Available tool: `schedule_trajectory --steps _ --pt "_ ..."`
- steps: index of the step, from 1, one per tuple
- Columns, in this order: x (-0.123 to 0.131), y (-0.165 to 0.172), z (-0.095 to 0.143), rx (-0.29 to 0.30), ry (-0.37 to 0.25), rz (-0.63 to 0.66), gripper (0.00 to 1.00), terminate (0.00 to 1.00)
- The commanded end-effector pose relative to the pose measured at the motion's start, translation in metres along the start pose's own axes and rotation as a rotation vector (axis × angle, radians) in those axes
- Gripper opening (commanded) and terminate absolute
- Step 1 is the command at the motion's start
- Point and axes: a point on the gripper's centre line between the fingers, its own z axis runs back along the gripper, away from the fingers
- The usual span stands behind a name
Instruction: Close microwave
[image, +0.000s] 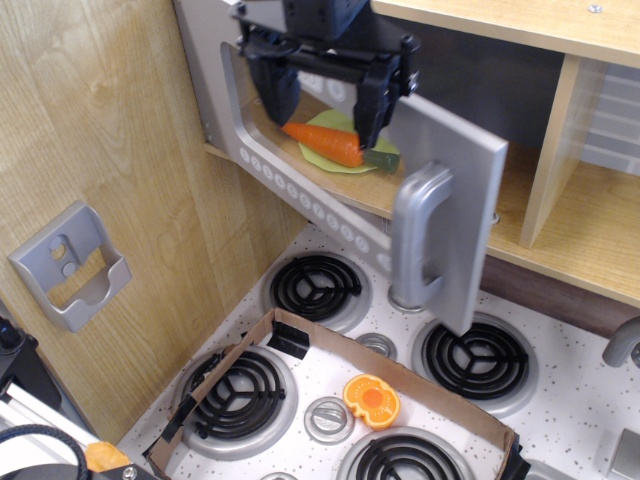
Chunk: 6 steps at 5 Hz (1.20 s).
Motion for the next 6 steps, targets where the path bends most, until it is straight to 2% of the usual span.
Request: schedule_trajectory --steps 1,2,3,4,5,6 --pt "0.031 -0.012 0.008 -0.054 -0.079 -0.010 1.00 0.00" --pt "0.045 -0.017 0.006 -0.072 -0.095 -0.017 1.00 0.00" --pt "0.057 -0.019 0.007 -0.103 -0.147 -0.022 1.00 0.00" --pt "0.066 -0.022 0.010 -0.174 -0.335 0.031 1.00 0.00" --pt "0.068 -0.030 0.022 -0.156 -0.576 0.129 1.00 0.00" --pt "0.065 -0.033 0.024 -0.147 -0.601 0.153 1.00 0.00"
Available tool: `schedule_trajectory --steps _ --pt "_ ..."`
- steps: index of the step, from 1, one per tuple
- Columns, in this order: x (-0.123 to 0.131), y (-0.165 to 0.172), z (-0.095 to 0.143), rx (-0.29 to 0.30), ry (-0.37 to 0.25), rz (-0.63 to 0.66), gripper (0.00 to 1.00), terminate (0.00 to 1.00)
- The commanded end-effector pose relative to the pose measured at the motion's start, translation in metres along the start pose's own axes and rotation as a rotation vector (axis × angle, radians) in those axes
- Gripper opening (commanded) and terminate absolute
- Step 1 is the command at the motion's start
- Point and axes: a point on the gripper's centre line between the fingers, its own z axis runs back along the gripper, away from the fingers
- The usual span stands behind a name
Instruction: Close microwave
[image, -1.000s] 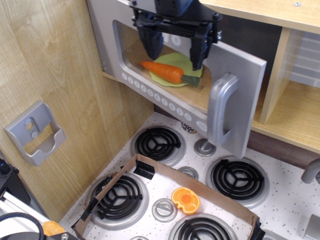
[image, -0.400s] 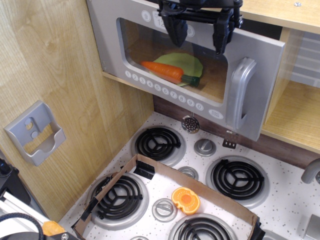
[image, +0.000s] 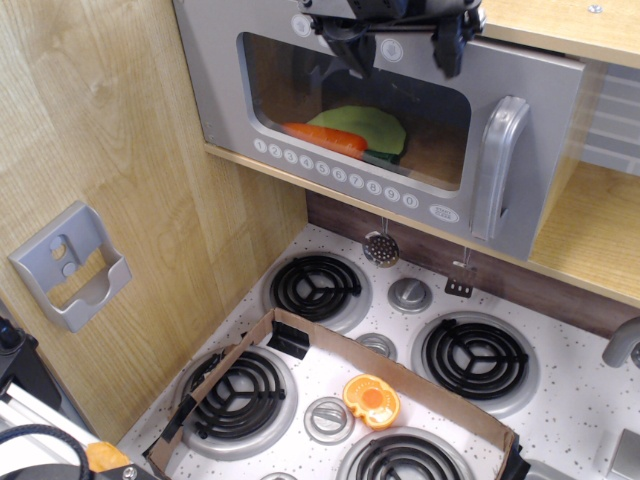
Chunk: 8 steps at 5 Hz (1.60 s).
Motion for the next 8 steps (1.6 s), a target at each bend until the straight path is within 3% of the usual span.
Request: schedule_trajectory --steps 1,2,3,4,5,6,8 --pt "0.001 -0.012 0.024 0.061 0.051 0.000 1.00 0.00" --pt "-0.011 -0.009 0.031 0.110 0.180 0.012 1.00 0.00" --pt "-0.014 -0.012 0.032 0.116 0.173 0.027 1.00 0.00" --pt "-0.020 -0.013 0.034 0.192 0.326 -0.012 1.00 0.00" --pt "-0.034 -0.013 0.039 0.254 0.435 -0.041 1.00 0.00" --pt "-0.050 -0.011 0.048 0.311 0.494 -0.075 1.00 0.00" --pt "-0.060 -0.011 0.057 0.303 0.491 -0.060 1.00 0.00"
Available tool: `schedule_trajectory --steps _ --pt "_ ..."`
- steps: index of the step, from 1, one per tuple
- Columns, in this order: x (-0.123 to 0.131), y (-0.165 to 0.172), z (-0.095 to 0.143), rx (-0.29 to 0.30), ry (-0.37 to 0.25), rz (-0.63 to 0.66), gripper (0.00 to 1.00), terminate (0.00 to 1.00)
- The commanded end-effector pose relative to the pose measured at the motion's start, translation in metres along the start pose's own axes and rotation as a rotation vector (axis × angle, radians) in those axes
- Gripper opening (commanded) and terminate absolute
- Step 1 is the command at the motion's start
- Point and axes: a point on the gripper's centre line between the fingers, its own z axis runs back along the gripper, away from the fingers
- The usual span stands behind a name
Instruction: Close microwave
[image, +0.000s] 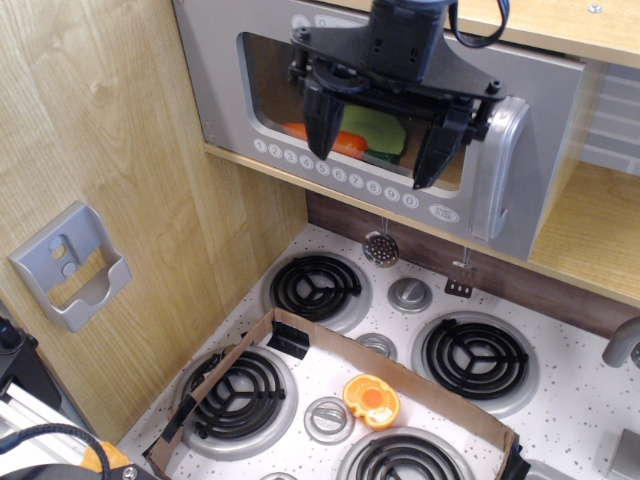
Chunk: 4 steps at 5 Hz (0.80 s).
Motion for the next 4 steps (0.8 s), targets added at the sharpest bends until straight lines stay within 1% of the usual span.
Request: schedule_trajectory --steps 1,3,4 --pt "0.0044 -0.0023 0.0181 -0.016 -0.034 0.010 1.00 0.00" --pt "0.0044 -0.0023 0.0181 -0.016 -0.034 0.010 1.00 0.00" --pt "0.0044 -0.0023 0.0181 -0.016 -0.034 0.010 1.00 1.00"
